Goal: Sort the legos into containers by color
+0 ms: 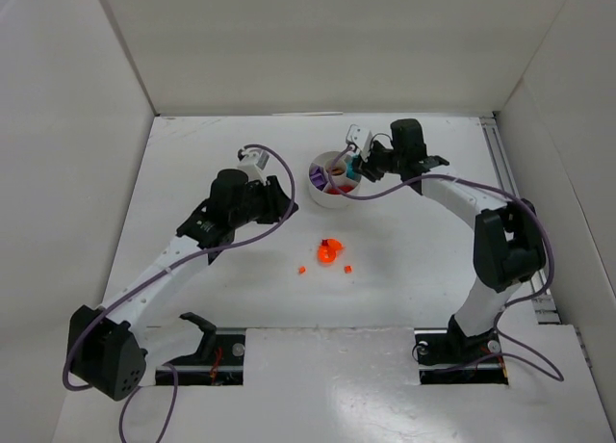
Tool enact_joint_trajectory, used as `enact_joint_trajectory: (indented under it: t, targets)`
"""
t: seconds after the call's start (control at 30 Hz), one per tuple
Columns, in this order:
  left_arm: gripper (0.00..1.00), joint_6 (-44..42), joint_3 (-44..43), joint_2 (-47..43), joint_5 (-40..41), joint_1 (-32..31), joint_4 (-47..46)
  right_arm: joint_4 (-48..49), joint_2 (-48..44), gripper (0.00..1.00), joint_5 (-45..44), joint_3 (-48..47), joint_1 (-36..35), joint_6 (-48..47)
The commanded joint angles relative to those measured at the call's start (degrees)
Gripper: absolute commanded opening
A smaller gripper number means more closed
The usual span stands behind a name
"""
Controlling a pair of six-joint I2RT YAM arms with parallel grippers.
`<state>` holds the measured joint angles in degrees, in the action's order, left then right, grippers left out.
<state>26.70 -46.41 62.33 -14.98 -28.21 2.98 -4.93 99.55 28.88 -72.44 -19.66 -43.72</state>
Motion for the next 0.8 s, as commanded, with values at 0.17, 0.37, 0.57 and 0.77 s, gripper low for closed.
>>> enact_joint_trajectory:
  t: [0.17, 0.37, 0.57, 0.77]
  targets:
    - [0.00, -1.03, -2.72, 1.84, 0.48, 1.58, -0.43, -4.12, 3.37, 0.35, 0.30, -5.60, 0.85, -1.97]
    - [0.00, -1.03, -2.72, 2.89, 0.48, 2.10, -0.43, -5.27, 5.13, 0.48, 0.30, -6.13, 0.85, -2.51]
    - [0.00, -1.03, -2.72, 2.89, 0.48, 2.10, 0.09, -5.79, 5.75, 0.63, 0.30, -7.18, 0.85, -2.51]
    - [0.00, -0.51, -2.72, 2.36, 0.48, 2.10, 0.09, -5.79, 4.95, 0.66, 0.30, -7.18, 0.85, -2.51]
